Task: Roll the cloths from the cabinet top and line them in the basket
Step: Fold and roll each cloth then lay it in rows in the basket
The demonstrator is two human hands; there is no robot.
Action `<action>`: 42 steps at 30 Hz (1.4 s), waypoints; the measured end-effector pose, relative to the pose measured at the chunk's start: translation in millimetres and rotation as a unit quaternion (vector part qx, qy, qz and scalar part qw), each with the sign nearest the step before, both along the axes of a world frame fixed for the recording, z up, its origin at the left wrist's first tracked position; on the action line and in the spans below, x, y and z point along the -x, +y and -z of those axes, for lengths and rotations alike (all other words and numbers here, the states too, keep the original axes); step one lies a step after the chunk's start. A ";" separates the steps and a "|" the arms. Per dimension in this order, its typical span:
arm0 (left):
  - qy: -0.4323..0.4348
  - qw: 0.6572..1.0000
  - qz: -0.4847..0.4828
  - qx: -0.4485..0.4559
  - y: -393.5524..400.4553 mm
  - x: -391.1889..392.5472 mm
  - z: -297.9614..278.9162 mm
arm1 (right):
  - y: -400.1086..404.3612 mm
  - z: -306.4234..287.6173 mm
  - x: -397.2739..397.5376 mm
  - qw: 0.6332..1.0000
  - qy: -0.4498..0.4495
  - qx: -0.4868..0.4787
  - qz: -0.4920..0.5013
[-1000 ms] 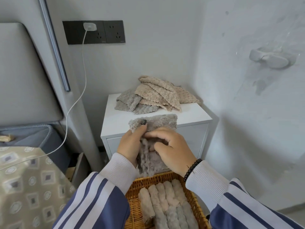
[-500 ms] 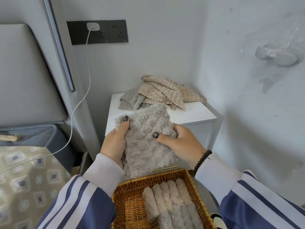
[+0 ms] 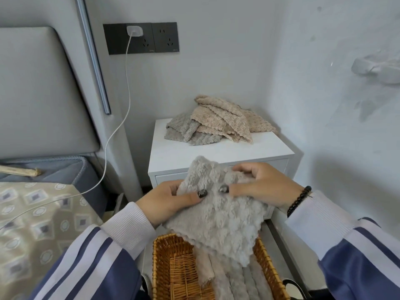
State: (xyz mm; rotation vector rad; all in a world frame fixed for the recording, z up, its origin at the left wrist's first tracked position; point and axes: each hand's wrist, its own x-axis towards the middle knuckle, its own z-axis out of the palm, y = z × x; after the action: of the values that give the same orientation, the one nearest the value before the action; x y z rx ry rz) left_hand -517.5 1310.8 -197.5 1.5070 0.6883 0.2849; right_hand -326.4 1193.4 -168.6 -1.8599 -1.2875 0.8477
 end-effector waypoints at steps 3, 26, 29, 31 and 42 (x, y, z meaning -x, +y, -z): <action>-0.090 0.990 -0.082 0.065 -6.2 -4.7 -10.8 | 2.6 6.1 -6.9 0.946 0.295 -0.079 0.105; -0.108 0.983 -0.064 0.135 -14.5 -12.2 9.0 | -23.6 22.7 -16.6 0.951 0.291 -0.073 0.073; -0.132 0.976 -0.055 0.163 -13.7 -7.3 11.1 | -24.1 24.8 -21.0 0.935 0.340 -0.067 0.076; -0.157 0.970 -0.033 0.181 -12.5 -4.0 11.4 | -23.9 25.4 -23.7 0.921 0.376 -0.070 0.074; -0.312 0.921 0.128 0.197 -1.8 5.1 1.4 | -18.5 18.8 -25.6 0.831 0.537 -0.142 -0.018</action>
State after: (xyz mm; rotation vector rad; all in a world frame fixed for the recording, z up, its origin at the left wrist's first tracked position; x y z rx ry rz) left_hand -522.6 1309.1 -198.9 1.0151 0.0261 0.3767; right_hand -300.8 1175.0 -187.4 -0.8215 -0.6411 1.3466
